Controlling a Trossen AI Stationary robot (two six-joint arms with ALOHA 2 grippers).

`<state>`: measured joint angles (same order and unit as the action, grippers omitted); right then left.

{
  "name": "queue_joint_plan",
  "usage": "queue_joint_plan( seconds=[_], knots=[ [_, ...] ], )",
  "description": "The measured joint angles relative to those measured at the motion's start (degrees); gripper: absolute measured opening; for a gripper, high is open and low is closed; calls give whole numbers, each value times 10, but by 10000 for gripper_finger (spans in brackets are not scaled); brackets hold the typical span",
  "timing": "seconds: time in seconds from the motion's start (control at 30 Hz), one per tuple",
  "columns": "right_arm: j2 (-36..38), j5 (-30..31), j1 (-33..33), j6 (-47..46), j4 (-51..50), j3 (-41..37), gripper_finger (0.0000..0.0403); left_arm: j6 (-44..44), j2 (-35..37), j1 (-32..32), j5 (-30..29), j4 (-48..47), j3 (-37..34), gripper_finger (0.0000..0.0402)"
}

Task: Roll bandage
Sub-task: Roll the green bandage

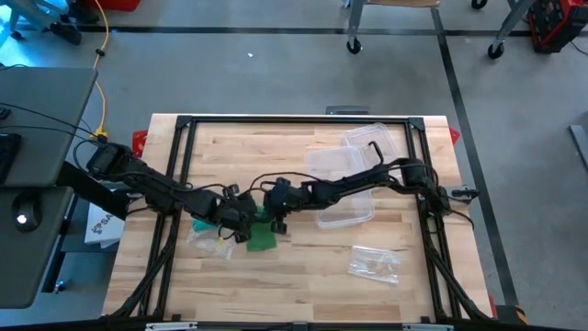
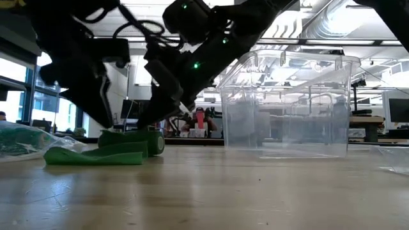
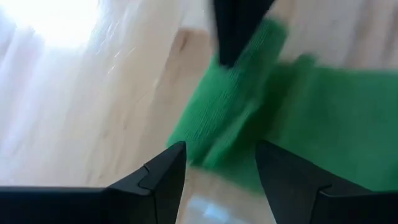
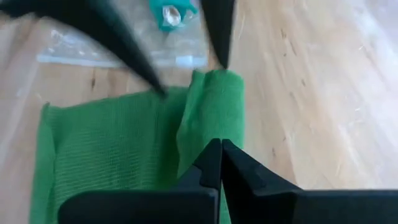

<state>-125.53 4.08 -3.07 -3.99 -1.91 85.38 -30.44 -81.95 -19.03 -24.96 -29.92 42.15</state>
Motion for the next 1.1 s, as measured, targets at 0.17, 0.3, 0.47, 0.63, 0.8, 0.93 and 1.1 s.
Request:
queue_joint_plan(
  seconds=[0.17,0.3,0.47,0.63,0.8,0.93,1.1],
  knots=[
    [6,-4,11,-12,-10,0,0,3,-1,-20,97,175,-25,185],
    [6,-21,22,-14,-26,0,0,-22,-29,-54,121,323,-73,185],
    [6,-35,24,-12,-21,0,0,-99,-112,-83,101,417,-98,185],
    [6,-46,24,-6,-18,0,0,-120,-180,-123,116,556,-96,185],
    [4,-41,24,0,-11,0,0,-138,-196,-160,124,570,-81,185],
    [4,-81,14,-17,23,0,0,-137,-195,-170,121,568,-79,185],
    [-18,-112,-11,-62,34,1,0,-150,-195,-175,115,567,-78,185]
  ],
)
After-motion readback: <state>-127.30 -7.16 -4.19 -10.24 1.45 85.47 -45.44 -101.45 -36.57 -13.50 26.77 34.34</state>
